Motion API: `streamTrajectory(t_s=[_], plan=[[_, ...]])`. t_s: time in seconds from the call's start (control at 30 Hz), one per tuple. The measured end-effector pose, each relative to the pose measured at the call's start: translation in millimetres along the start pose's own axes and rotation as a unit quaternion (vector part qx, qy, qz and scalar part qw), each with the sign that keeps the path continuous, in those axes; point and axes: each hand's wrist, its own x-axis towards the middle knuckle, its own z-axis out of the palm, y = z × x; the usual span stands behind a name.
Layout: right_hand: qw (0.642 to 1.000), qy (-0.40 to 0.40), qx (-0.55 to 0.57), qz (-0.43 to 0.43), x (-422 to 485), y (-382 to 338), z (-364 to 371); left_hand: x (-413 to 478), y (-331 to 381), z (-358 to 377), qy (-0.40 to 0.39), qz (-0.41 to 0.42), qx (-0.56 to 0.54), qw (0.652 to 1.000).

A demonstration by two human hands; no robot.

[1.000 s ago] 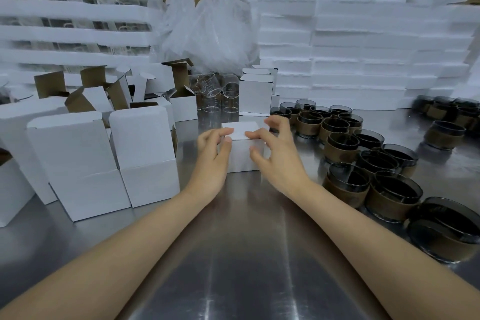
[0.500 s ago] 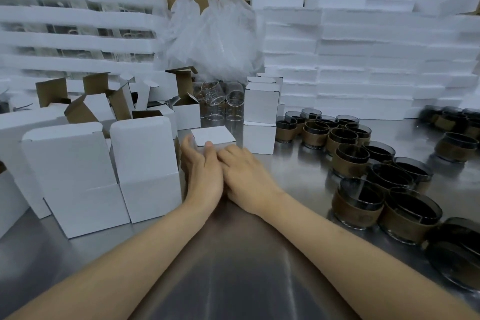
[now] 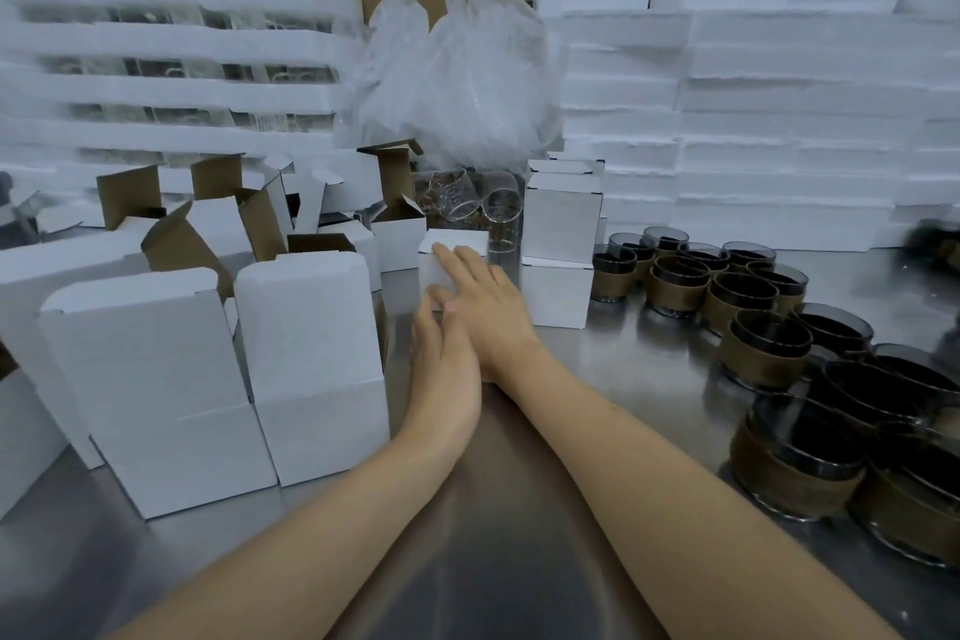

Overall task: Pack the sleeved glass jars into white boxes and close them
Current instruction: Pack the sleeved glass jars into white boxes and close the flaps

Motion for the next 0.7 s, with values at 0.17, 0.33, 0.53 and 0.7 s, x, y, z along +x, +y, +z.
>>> streamTrajectory(t_s=[0.17,0.33,0.53,0.7], plan=[[0.990,-0.071,0.077,0.092,16,10,7,2,-4,-1,-0.005,0.010,0.023,1.000],[0.984,-0.086,0.102,0.114,22,10,7,4,-9,0,-0.021,0.037,0.073,0.996],[0.956,0.051,0.269,0.110,1,-2,-1,7,-6,-4,-0.006,-0.003,0.104,0.995],[0.866,0.249,0.388,0.194,-30,-12,-13,6,-7,-9,0.001,-0.016,0.076,0.997]])
